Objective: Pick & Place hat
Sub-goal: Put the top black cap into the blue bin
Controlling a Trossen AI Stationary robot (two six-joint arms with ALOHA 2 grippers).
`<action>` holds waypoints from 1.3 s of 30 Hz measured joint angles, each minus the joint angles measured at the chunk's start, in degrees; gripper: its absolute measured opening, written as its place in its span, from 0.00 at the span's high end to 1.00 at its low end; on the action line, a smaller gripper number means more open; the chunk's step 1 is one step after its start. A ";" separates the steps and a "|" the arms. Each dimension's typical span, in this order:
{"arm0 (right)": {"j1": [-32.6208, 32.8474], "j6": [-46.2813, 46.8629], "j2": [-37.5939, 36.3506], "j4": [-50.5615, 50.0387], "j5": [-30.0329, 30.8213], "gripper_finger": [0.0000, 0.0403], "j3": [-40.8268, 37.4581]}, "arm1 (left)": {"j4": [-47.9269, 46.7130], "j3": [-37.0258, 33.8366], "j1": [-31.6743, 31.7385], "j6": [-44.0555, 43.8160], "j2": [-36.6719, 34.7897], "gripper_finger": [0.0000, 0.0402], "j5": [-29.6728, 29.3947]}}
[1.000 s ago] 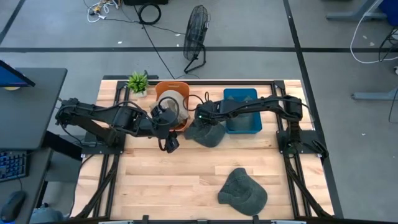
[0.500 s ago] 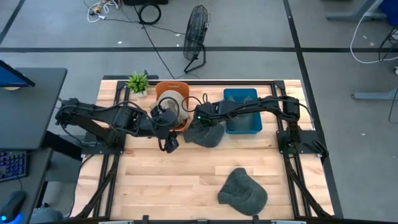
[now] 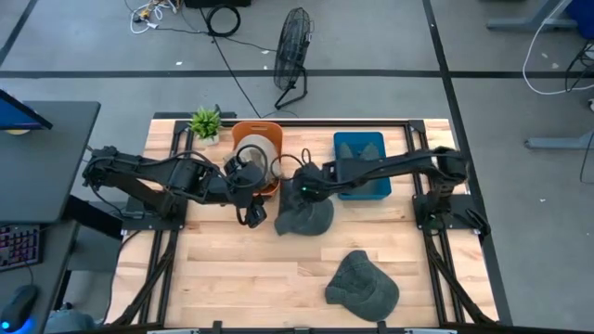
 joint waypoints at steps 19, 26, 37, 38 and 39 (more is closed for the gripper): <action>-6.61 33.86 -22.85 -45.13 24.14 0.99 0.09 | 0.23 0.00 0.00 -0.50 0.00 0.53 0.00; -11.24 39.30 -22.57 -44.56 23.18 0.98 -2.49 | 0.23 0.00 0.00 -0.59 0.00 0.53 0.00; -14.74 54.31 -22.45 -28.19 15.95 0.98 -22.16 | 0.23 0.00 -0.01 -2.41 0.00 0.53 0.02; -14.74 54.51 -22.49 -25.39 16.00 0.98 -23.63 | 0.25 0.00 0.00 -2.42 0.00 0.53 0.02; -14.72 54.53 -22.54 -22.67 16.00 0.98 -25.00 | 0.23 0.00 0.00 -2.40 0.00 0.53 0.02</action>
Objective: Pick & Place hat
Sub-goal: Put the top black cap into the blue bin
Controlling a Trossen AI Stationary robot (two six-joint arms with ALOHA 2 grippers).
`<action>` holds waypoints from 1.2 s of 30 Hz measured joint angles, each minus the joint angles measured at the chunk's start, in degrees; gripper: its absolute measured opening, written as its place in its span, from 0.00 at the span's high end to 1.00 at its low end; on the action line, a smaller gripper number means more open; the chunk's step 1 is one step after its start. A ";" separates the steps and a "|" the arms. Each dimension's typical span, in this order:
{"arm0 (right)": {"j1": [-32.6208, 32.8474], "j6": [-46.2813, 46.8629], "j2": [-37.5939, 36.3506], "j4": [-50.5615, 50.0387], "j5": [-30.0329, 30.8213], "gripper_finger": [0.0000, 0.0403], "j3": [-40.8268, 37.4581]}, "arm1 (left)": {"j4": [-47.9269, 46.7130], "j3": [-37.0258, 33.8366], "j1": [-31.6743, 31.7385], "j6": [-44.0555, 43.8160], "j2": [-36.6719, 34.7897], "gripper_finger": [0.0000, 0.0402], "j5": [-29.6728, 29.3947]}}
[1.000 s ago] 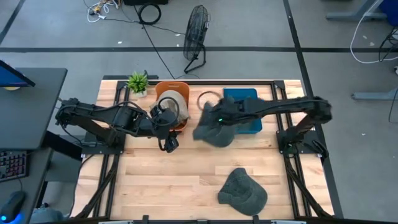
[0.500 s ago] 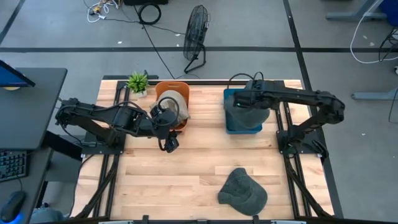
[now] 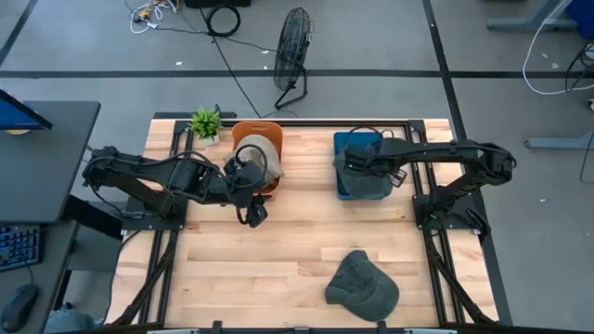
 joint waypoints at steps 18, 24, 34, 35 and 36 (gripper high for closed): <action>-0.15 -7.68 -0.51 6.56 1.23 0.80 -2.74 | -0.18 0.00 -0.02 0.46 0.00 0.53 0.00; 0.25 -9.63 -4.18 6.70 3.69 0.70 -2.74 | -0.22 0.00 -0.02 0.48 0.00 0.53 0.02; 3.05 -43.54 -15.68 21.37 4.52 0.77 -2.74 | -0.19 -0.02 -0.04 0.50 0.00 0.53 0.02; 3.62 -48.31 -15.81 22.63 3.09 0.80 -2.71 | -0.20 -0.02 -0.04 0.50 0.00 0.53 0.01; 4.24 -51.70 -15.80 22.98 1.48 0.83 -2.71 | -0.17 -0.02 -0.04 0.50 0.00 0.53 0.02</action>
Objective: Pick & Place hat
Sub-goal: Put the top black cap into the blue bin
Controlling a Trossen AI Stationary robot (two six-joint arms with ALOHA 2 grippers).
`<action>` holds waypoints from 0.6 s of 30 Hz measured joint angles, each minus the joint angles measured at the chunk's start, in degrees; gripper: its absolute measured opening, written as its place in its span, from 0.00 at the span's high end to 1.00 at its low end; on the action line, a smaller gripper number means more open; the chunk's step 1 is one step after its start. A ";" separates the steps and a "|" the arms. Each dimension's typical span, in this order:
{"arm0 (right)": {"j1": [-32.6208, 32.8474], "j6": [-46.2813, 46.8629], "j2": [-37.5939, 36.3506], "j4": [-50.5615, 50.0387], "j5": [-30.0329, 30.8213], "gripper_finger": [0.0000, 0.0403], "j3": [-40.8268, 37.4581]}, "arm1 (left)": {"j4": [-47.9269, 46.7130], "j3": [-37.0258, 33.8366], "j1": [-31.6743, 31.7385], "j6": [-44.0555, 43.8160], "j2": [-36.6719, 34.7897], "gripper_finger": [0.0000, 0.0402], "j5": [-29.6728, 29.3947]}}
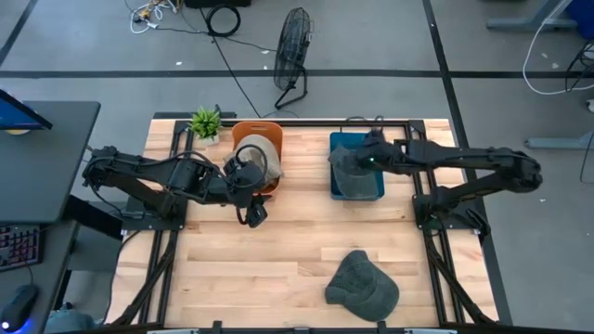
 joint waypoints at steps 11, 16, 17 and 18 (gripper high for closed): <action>2.69 -13.37 8.38 -0.98 -8.01 0.99 -0.02 | 0.15 0.00 0.04 -0.09 0.00 0.53 0.00; 1.64 -16.11 15.68 -0.45 -8.03 0.99 -0.02 | 0.20 0.00 0.04 -0.44 0.00 0.53 0.00; 1.23 -16.43 17.00 -0.33 -7.69 1.00 -0.02 | 0.20 0.00 0.04 -0.46 0.00 0.53 0.00; 0.72 -16.44 18.02 -0.06 -7.34 1.00 0.03 | 0.22 0.00 0.04 -0.50 0.00 0.53 0.00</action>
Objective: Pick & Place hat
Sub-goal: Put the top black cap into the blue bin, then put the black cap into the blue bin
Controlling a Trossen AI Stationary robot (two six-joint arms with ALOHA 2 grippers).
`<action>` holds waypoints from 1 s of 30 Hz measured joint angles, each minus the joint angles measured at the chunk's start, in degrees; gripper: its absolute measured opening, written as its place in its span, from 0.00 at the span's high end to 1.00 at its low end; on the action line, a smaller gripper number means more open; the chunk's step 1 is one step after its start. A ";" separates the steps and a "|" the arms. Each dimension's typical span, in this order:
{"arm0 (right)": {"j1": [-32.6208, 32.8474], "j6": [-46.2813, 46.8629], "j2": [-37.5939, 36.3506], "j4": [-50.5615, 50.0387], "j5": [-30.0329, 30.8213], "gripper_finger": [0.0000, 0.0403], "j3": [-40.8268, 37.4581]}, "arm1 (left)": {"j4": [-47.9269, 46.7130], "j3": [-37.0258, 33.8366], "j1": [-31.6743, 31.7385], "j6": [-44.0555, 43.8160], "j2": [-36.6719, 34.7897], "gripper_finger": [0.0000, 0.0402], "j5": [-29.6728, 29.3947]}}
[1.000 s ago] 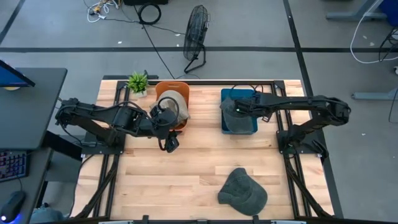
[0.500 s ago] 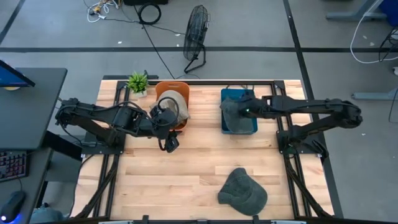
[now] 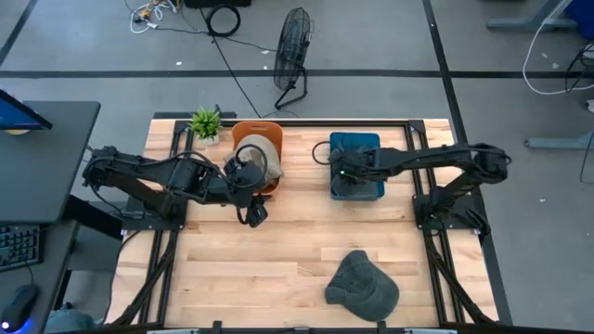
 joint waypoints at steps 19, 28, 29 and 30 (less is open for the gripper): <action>-2.06 0.04 -1.00 0.35 -3.90 1.00 0.64 | 0.07 0.00 0.00 -1.20 0.00 0.53 0.00; 6.20 3.65 -11.66 -11.32 -9.19 1.00 10.59 | 1.26 0.00 0.00 -1.23 0.02 0.53 0.00; 7.38 4.61 -12.52 -11.69 -10.57 1.00 11.43 | 1.57 0.00 0.00 -1.23 0.02 0.53 0.00; 8.52 5.47 -13.16 -11.99 -12.04 1.00 12.19 | 1.54 0.00 -0.01 -1.23 0.02 0.53 0.02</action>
